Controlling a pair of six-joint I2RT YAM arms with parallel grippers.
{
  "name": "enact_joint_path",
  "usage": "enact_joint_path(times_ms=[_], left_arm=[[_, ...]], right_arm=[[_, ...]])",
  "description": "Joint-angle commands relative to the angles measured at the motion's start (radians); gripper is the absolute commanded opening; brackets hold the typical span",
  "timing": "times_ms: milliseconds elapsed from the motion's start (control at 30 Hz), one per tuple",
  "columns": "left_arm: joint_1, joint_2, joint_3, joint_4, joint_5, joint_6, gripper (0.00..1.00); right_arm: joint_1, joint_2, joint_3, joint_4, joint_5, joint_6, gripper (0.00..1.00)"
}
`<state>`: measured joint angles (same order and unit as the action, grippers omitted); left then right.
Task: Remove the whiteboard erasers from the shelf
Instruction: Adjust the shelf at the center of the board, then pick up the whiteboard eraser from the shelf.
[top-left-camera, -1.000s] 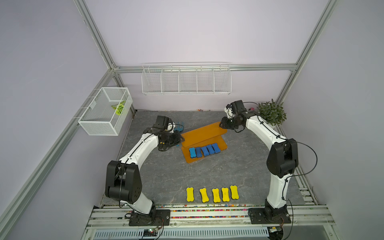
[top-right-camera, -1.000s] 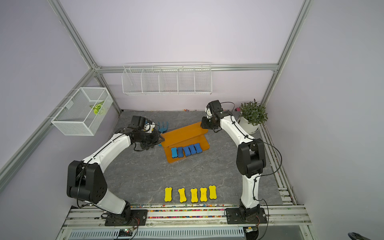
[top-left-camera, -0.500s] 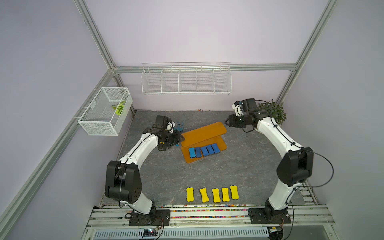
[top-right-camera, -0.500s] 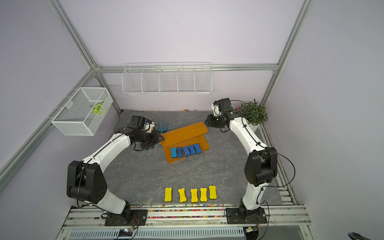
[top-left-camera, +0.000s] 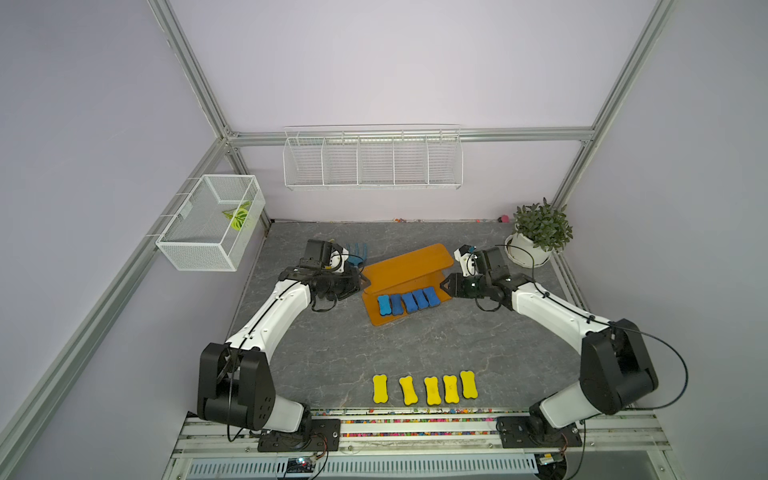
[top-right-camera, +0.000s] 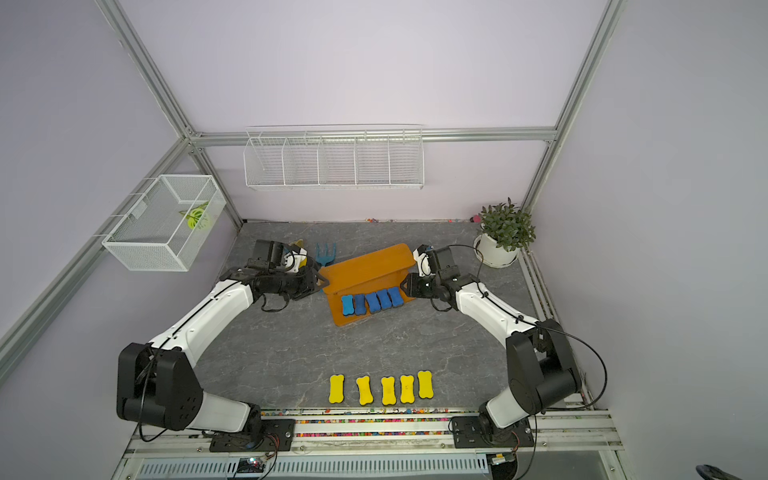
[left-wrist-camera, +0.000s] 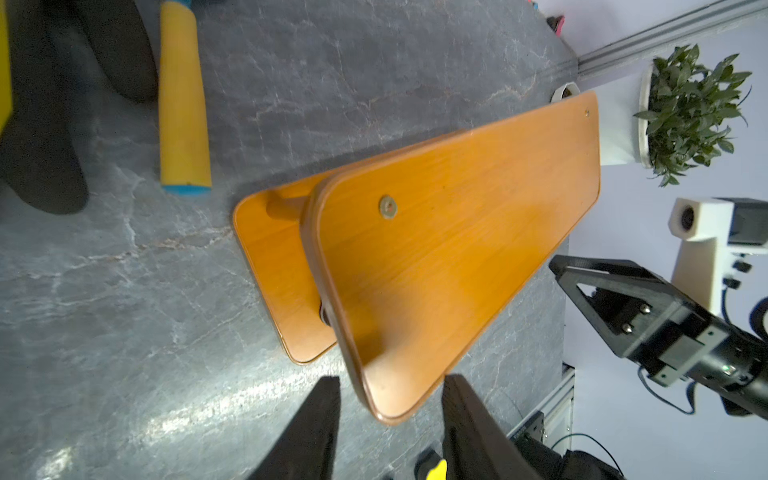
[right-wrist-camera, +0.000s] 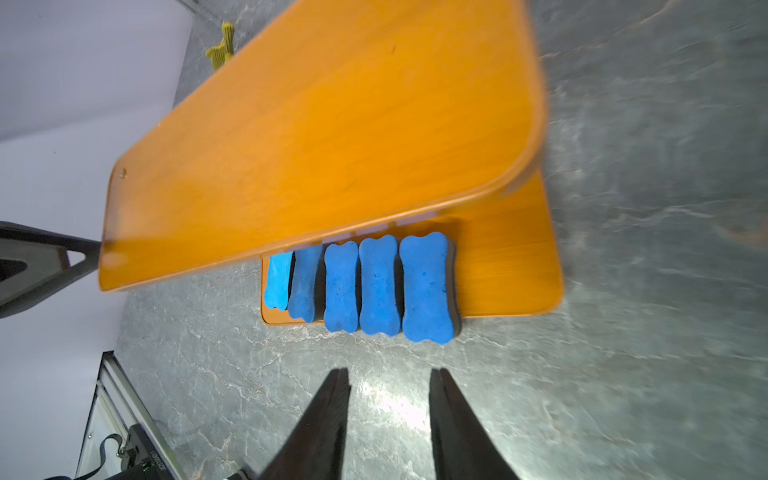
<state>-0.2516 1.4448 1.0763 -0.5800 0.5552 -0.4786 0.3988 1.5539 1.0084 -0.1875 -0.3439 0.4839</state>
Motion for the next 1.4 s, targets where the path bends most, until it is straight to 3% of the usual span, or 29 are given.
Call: enact_joint_path(times_ms=[0, 600, 1000, 1367], left_arm=[[0.002, -0.03, -0.043, 0.043, 0.045, -0.017, 0.47], [0.002, 0.017, -0.056, 0.085, 0.073, -0.035, 0.36], [0.002, 0.028, -0.059, 0.083, 0.066, -0.031, 0.22], [0.003, 0.025, -0.059, 0.078, 0.058, -0.028, 0.22]], right_arm=[[0.002, 0.026, -0.037, 0.17, -0.008, 0.036, 0.38], [0.0, 0.153, -0.127, 0.368, 0.008, 0.073, 0.35], [0.002, 0.214, -0.125, 0.4, 0.016, 0.081, 0.34], [0.004, 0.215, -0.185, 0.479, 0.022, 0.116, 0.33]])
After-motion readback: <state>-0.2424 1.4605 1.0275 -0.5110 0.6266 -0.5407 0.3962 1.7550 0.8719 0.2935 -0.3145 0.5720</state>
